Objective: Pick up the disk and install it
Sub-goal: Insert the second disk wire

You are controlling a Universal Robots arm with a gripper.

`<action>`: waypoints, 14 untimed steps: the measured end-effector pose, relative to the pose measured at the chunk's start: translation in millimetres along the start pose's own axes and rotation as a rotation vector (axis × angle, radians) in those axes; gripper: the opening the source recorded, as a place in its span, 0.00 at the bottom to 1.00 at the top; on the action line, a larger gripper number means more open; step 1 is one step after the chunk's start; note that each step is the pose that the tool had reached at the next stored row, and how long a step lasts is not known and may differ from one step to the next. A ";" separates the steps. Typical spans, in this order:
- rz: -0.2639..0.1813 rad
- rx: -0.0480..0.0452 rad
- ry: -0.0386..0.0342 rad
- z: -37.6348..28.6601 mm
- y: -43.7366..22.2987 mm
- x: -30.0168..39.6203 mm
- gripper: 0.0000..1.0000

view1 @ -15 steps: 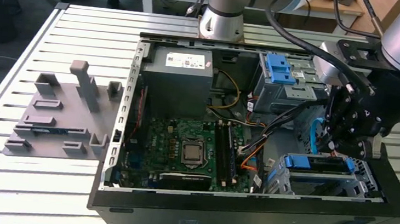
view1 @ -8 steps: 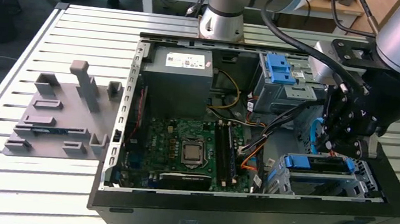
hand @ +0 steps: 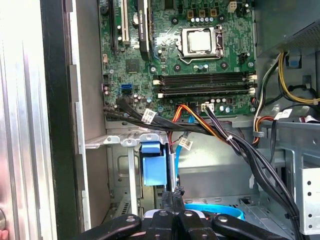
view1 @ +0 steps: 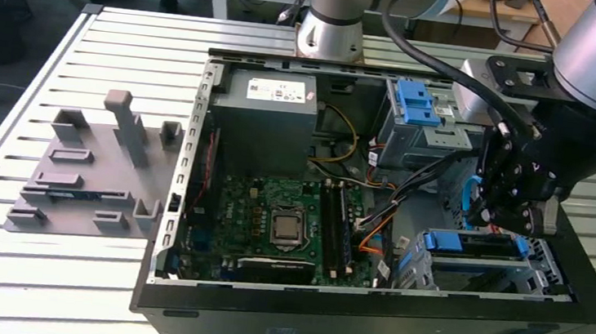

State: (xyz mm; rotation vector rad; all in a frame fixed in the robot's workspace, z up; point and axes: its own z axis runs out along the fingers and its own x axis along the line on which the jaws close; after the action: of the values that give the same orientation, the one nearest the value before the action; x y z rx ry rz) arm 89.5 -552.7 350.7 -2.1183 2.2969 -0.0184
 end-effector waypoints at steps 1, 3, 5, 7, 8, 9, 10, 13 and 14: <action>0.000 0.0007 -0.0001 -0.3 0.5 0.0 0.11; 0.000 0.0019 -0.0001 -1.2 1.4 0.1 0.11; 0.000 0.0028 -0.0003 -2.0 2.2 0.2 0.11; 0.000 0.0033 -0.0001 -3.2 2.5 0.2 0.11; 0.000 0.0033 -0.0002 -3.9 2.7 0.2 0.11; 0.000 0.0033 -0.0002 -4.6 2.8 0.2 0.11; 0.000 0.0034 -0.0002 -5.2 3.0 0.2 0.11; 0.000 0.0036 -0.0002 -7.1 3.4 0.3 0.11; 0.000 0.0037 -0.0003 -7.5 3.6 0.3 0.11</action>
State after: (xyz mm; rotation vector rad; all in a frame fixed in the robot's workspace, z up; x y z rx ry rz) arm 85.7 -552.7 358.1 -2.1165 2.2949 -0.0222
